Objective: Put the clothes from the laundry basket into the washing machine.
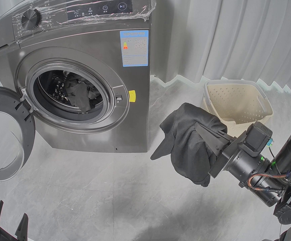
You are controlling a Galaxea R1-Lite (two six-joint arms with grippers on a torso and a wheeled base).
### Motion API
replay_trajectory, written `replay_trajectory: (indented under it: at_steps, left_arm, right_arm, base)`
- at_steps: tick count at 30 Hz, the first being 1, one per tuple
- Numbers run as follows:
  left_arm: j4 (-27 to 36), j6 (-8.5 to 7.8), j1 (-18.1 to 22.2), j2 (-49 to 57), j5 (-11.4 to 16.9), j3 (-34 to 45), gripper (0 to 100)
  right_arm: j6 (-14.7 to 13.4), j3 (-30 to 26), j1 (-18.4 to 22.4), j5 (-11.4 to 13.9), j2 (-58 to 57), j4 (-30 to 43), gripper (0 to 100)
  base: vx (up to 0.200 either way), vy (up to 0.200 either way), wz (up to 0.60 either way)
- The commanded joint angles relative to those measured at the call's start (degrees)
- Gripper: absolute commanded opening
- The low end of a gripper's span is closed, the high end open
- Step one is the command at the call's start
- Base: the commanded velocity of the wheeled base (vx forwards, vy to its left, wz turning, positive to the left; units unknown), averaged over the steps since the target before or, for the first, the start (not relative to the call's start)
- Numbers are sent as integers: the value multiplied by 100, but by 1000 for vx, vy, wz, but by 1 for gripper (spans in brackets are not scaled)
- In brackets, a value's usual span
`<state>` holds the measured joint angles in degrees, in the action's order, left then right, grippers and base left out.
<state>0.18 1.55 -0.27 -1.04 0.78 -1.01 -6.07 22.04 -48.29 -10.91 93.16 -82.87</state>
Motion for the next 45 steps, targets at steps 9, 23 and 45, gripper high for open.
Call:
replay_trajectory:
  at_steps: [9,23,45]
  left_arm:
    - [-1,3,9,95,1,84,100]
    - [-1,-14,0,95,1,84,100]
    - [-1,-14,0,95,1,84,100]
  right_arm:
    - [-17,11,-5,-8,27,-1,0]
    - [-35,2,3,36,27,-10,0]
    - [-43,-7,12,45,62,-10,0]
  base:
    - [0,200,0]
    - [0,129,0]
    - [-55,82,0]
